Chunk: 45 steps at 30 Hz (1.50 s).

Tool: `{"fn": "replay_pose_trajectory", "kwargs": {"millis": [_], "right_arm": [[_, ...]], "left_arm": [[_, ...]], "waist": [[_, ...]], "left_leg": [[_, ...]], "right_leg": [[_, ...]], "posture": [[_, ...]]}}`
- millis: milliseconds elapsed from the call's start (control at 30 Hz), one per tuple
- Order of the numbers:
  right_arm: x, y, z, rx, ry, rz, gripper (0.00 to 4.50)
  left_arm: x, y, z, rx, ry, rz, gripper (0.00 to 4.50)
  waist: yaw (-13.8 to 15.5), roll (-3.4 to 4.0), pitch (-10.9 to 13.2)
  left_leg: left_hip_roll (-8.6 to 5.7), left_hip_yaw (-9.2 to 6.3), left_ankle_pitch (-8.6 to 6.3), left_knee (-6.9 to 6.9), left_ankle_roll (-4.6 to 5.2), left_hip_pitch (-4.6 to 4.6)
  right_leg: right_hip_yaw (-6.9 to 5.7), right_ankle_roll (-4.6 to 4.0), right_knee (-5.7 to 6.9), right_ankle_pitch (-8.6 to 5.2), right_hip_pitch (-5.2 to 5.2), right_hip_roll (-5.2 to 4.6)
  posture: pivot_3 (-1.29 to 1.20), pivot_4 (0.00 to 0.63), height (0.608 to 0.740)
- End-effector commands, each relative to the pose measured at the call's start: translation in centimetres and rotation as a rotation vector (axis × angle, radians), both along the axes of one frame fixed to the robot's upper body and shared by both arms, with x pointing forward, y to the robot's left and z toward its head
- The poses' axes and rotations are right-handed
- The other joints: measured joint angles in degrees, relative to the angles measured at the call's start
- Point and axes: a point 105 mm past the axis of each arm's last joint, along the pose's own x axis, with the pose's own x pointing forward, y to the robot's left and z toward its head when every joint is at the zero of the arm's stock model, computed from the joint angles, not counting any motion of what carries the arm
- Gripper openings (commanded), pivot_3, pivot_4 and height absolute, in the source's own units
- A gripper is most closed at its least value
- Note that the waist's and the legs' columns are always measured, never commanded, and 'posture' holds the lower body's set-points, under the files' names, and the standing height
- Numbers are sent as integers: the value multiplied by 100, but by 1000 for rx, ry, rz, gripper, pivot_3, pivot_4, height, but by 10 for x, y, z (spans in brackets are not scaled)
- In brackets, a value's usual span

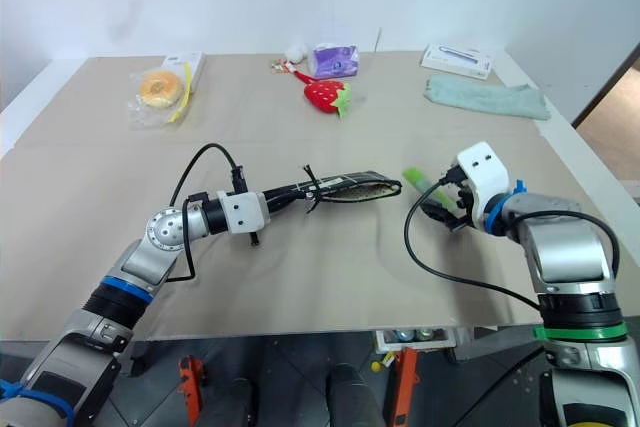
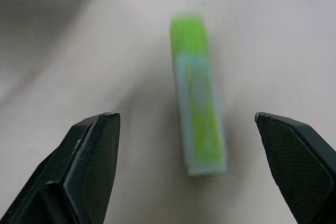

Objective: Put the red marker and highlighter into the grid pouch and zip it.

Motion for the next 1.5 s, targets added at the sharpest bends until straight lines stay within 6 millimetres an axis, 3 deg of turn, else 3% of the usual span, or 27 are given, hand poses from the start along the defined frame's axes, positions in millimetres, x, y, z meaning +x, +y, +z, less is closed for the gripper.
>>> {"fn": "replay_pose_trajectory", "kwargs": {"millis": [33,167,200,367,400,467,567,700,833,1100,1167,1300,1500], "right_arm": [[6,-9,-2,-17,-19,-21,4440],[12,-13,-9,-8,-10,-32,4440],[13,-14,-10,-13,-9,-32,4206],[17,-14,-11,2,-1,-36,2361],[17,-14,-12,11,10,-38,1613],[17,-15,-15,22,28,-47,1004],[18,-19,-15,7,22,-55,1006],[22,-20,7,-31,-100,-19,1006],[10,6,62,-126,-348,215,1006],[-40,61,127,-331,-407,598,1006],[-47,72,125,-386,-379,649,1006],[-59,91,103,-439,-271,741,1006],[-68,94,83,-467,-166,776,1006]], "left_arm": [[1,2,18,-33,-54,10,0],[1,3,19,-34,-56,10,0],[1,3,19,-34,-57,10,0],[1,2,19,-34,-58,8,0],[1,2,20,-35,-59,8,0],[1,2,21,-37,-62,7,0],[2,1,21,-38,-65,7,0],[2,1,20,-38,-63,7,0],[1,3,20,-37,-61,10,0],[3,3,21,-35,-60,13,0],[3,3,21,-37,-60,13,0],[4,1,21,-40,-61,14,0],[4,0,21,-42,-61,13,0]], "waist": [[-2,1,0],[-22,1,0],[-22,1,0],[-21,1,0],[-20,1,0],[-21,1,0],[-20,1,0],[-20,1,0],[-24,17,8],[-24,28,10],[-23,27,10],[-22,22,8],[-6,23,8]], "left_leg": [[0,0,0,0,0,0],[1,1,0,0,0,2],[1,1,0,0,0,2],[0,1,2,2,0,7],[0,0,2,2,0,7],[1,1,2,2,0,7],[1,1,2,2,0,7],[0,1,2,3,0,7],[0,2,2,1,0,3],[0,2,-1,0,5,1],[0,3,0,1,3,1],[3,3,0,1,3,2],[-2,3,0,1,3,-7]], "right_leg": [[1,0,0,0,0,0],[1,1,0,0,0,1],[1,1,0,1,1,1],[2,5,0,4,7,2],[2,6,0,4,7,2],[2,6,0,4,7,2],[2,6,0,4,8,2],[3,7,0,6,9,1],[6,8,0,5,1,1],[7,16,-2,-2,0,1],[6,14,-1,-1,0,1],[4,14,-2,-2,1,3],[5,15,-4,-3,-3,-4]], "posture": [[0,150,740],[0,150,740],[0,150,740],[0,150,740],[0,150,740],[0,150,740],[0,150,740],[0,150,740],[0,150,740],[0,150,740],[0,150,740],[0,150,740],[0,150,740]]}}
